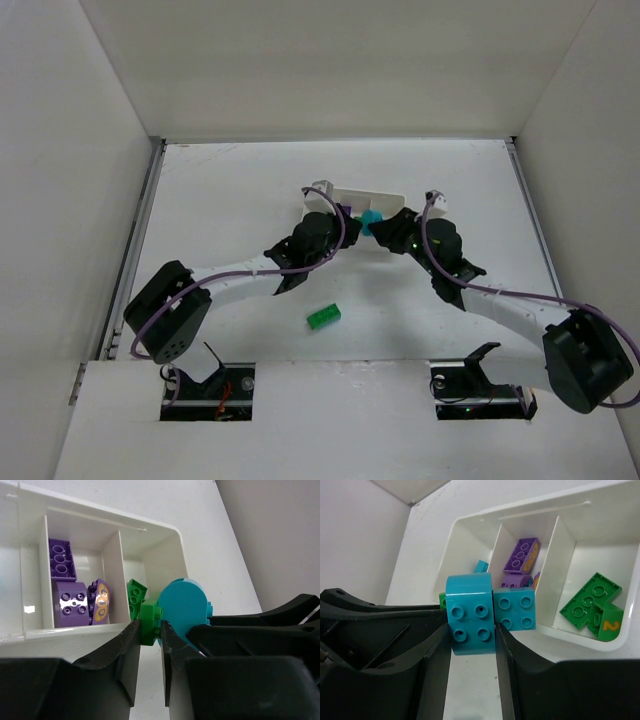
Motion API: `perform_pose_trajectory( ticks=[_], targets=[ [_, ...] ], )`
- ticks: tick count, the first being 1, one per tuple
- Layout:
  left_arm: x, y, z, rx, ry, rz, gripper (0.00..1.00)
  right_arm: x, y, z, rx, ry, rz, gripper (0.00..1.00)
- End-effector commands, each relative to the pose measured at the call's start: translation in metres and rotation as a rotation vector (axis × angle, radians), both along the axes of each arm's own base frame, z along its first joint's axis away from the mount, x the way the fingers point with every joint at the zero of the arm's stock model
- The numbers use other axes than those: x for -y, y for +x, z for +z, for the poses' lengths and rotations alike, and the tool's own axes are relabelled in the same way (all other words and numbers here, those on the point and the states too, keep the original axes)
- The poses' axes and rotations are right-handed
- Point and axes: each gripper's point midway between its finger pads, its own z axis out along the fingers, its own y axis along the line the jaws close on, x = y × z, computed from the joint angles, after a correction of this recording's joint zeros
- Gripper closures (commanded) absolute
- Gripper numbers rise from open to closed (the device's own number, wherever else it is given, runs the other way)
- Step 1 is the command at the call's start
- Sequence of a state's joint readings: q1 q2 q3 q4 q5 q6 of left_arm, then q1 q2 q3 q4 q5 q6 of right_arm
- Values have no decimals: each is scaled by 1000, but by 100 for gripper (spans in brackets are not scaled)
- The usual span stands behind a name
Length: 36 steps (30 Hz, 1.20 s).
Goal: Sort the legos into containers by color
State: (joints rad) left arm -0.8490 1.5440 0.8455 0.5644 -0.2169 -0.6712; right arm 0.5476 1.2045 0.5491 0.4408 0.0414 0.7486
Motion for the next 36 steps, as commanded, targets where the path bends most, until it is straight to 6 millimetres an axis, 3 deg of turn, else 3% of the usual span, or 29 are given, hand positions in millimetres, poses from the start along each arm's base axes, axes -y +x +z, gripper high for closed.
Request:
perform_pose_trajectory(
  ticks=[1,6,12,21,25,31,36],
  targets=[
    [10,5,32,80,-96,-9,86,-7,5,34,82,71,29,70],
    [1,1,31,88,-88,-2,92,4,5,41,98,94,10,70],
    [-12,-3,16,83,-43,10,93,14,-2,61,137,179,35,71],
    [-15,7,21,105,-12,30,93,33,-12,83,199,227,18,70],
    [-8,11,29,113,-40,26,93,34,-12,81,192,222,16,70],
    [19,13,51,140,-82,-27,93,50,-2,71,184,179,-74,71],
    [10,9,50,139,-82,-13,93,58,3,64,168,145,-122,70]
  ],
)
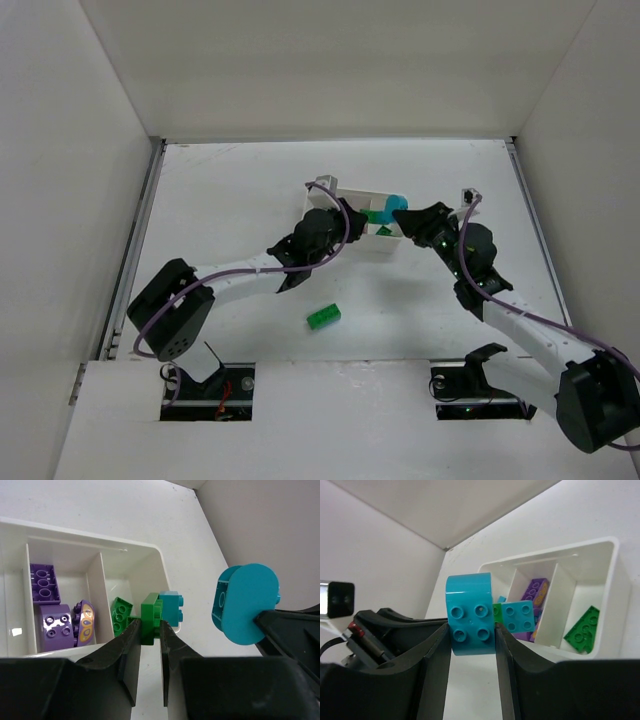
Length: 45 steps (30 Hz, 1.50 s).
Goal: Sort the legos into containers by color
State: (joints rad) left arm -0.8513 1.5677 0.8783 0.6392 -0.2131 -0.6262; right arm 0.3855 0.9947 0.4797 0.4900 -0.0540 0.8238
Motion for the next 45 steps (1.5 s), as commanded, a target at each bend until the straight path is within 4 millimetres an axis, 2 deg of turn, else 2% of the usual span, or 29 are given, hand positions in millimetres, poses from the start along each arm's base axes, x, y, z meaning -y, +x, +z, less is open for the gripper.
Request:
perform_pose_trajectory(
  ticks=[1,5,8,11,15,19,21,24,33,39,45],
  targets=[
    [-6,0,28,54,-58,8,93,10,4,9,44,-16,-52,70],
    [-26,-13,21,50,-41,24,93,9,5,12,47,-18,-49,70],
    [-50,-24,12,37,-30,54,92,-1,7,10,45,-32,-32,70],
    [-73,-40,13,40,-33,66,92,-20,13,1,13,-47,1,70],
    [-109,-60,16,46,-67,104,92,-56,23,-12,-35,-82,43,70],
    [-143,-78,22,63,-115,147,91,-79,35,-14,-41,-119,44,70],
    [-160,-83,18,58,-115,180,91,-94,44,-15,-51,-134,60,70],
    [-179,-89,8,45,-119,222,91,-114,58,-28,-77,-181,67,70],
    [-194,-99,-12,8,-148,251,91,-139,83,-53,-129,-227,58,70],
    [-190,-99,-11,2,-153,240,91,-161,89,-63,-144,-230,84,69],
    [-186,-99,-13,-10,-163,235,91,-164,96,-68,-156,-223,71,69]
  ],
)
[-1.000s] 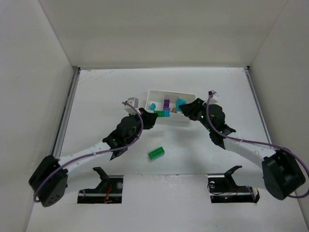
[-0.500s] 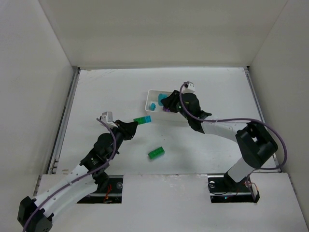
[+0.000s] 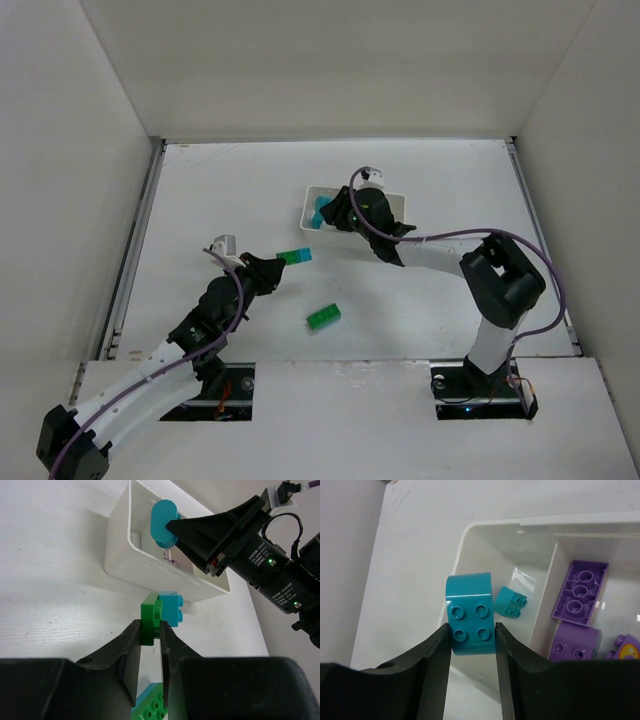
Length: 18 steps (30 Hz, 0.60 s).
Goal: Sort the legos into containers by color
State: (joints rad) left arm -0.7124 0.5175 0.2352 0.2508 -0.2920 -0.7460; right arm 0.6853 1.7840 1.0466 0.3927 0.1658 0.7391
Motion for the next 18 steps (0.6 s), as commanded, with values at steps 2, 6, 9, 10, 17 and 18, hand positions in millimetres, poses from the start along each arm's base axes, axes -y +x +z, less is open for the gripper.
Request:
perform_pose_trajectory(
  ticks=[2,6,9,10,17,18],
  targets=[
    [6,2,14,28,-57,-2,91,-8,14,26,57,48,-28,68],
    [9,4,19,35,-59,-7,91,-11,16,23,54,46,-29,63],
    [10,8,22,36,-65,-2,91,-12,16,23,53,45,-25,52],
    [12,9,23,35,-63,-6,91,-12,16,24,56,44,-24,48],
    [17,11,31,44,-78,-12,91,-1,0,47,92,71,-11,34],
    [17,10,32,47,-82,-11,91,2,-6,51,99,74,-2,33]
  ],
)
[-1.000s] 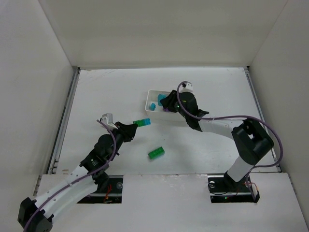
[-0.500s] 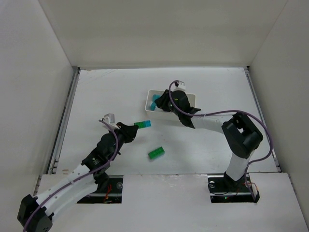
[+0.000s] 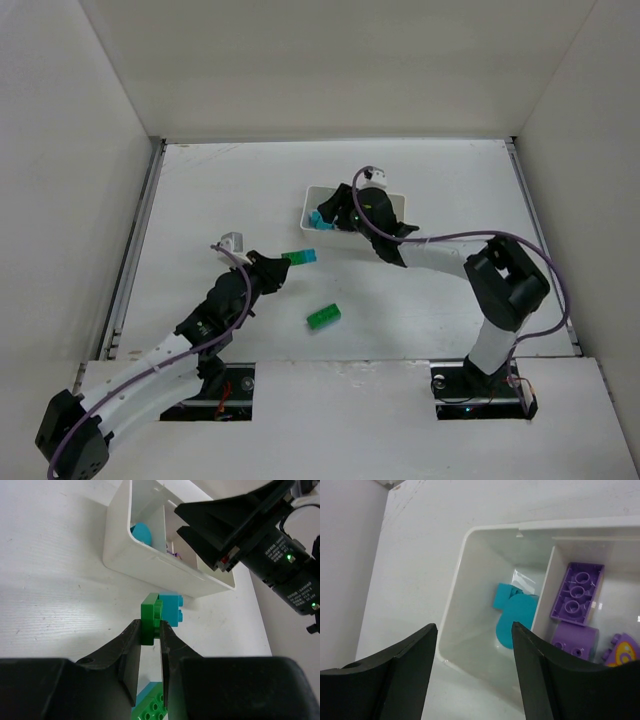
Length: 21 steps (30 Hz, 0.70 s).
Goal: Sort the legos into containers by color
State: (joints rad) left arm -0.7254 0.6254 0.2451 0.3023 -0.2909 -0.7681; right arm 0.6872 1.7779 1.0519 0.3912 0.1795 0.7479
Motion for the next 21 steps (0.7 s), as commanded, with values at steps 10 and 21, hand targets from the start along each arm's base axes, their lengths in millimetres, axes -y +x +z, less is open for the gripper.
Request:
perform_pose_trajectory(
  ticks=[10,21],
  targets=[
    [11,15,51,83,-124,11,91,36,-90,69,160,86,127,44],
    [17,17,58,85,-159,2,91,39,-181,68,198,82,358,30]
  ],
)
